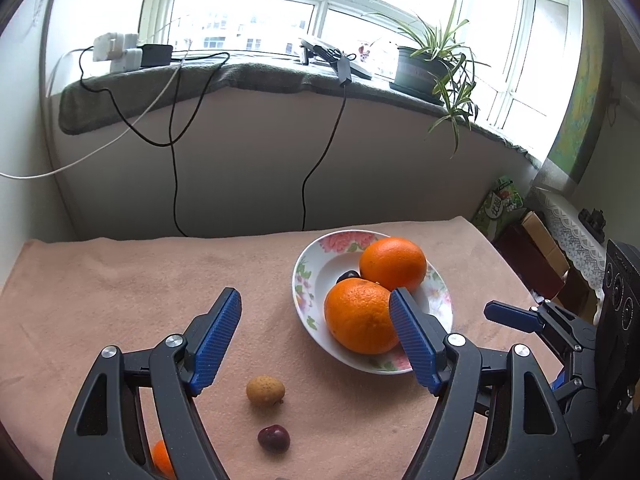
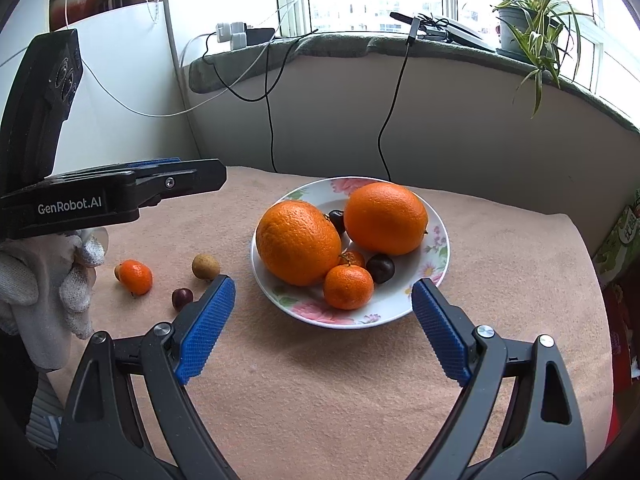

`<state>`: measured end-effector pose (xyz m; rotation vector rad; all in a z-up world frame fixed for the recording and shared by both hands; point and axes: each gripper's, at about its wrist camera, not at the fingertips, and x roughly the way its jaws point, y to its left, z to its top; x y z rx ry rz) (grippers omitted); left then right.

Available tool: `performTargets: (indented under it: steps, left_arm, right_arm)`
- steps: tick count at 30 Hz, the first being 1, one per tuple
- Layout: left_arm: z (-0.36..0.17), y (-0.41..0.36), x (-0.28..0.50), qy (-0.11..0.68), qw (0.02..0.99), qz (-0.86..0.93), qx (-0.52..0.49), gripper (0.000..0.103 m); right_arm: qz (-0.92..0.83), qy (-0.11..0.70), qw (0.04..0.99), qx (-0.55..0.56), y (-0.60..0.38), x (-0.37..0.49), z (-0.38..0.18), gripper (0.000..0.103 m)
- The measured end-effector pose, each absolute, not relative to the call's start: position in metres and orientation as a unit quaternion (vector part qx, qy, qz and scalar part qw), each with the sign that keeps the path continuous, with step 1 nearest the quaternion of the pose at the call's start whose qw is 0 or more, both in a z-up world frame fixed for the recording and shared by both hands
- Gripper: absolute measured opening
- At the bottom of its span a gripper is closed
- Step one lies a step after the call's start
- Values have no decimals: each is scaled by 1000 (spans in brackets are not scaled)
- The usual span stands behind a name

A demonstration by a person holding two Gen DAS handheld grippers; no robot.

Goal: Organize fruits
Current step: 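Withdraw both grippers from the plate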

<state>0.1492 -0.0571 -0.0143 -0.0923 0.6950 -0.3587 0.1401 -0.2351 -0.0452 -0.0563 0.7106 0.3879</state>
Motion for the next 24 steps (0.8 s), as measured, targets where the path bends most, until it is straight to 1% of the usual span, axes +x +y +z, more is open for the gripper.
performTargets:
  steps: [7,24]
  left_arm:
    - [-20,-38,131,345,923,-159,-58,77]
    - [-32,49,91,349,928,-74,-102,77]
  right_arm:
    - [199,350,915,-13,-230,133,-45,92]
    - [248,372,894,17,-205,118,-50,92]
